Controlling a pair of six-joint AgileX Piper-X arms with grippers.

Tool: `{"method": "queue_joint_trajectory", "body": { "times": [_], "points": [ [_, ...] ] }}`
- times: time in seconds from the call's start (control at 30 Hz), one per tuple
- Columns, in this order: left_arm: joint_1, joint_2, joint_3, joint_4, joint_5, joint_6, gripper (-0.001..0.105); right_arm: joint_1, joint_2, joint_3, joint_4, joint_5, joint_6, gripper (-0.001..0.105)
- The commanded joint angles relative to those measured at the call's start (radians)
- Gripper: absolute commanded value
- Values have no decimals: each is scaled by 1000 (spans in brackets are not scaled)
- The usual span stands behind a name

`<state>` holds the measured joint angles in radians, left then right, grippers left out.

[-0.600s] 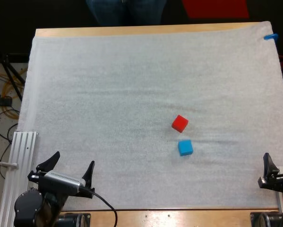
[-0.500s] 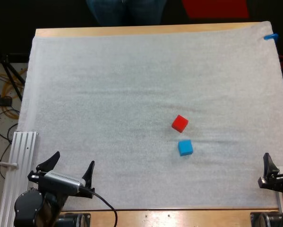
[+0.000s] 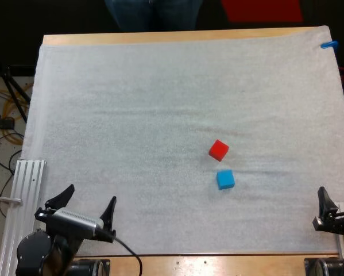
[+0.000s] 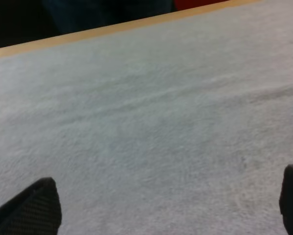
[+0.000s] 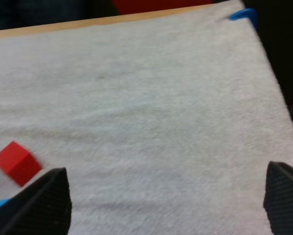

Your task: Stack red cube on blue cube

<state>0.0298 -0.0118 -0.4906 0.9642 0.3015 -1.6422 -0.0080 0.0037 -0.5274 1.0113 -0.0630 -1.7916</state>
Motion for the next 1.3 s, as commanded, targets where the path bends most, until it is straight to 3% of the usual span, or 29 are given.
{"method": "queue_joint_trajectory", "body": {
  "times": [0.0, 0.23, 0.4, 0.7, 0.97, 1.27],
  "points": [
    [-21, -98, -23, -3, 26, -12, 87, -1, 22, -28, 9, -30, -6, 78],
    [-166, 77, -139, 41, 59, -5, 87, -1, 216, -181, 26, -112, -45, 78],
    [-276, 231, -229, 93, 69, 53, 87, -1, 355, -289, 26, -192, -52, 78],
    [-493, 457, -364, 145, 100, 58, 87, 41, 548, -464, 78, -203, -113, 78],
    [-562, 539, -374, 143, 100, 59, 87, 229, 696, -549, 124, -191, -93, 78],
    [-562, 547, -374, 137, 100, 63, 87, 494, 1000, -609, 69, 5, -89, 78]
  ]
}}
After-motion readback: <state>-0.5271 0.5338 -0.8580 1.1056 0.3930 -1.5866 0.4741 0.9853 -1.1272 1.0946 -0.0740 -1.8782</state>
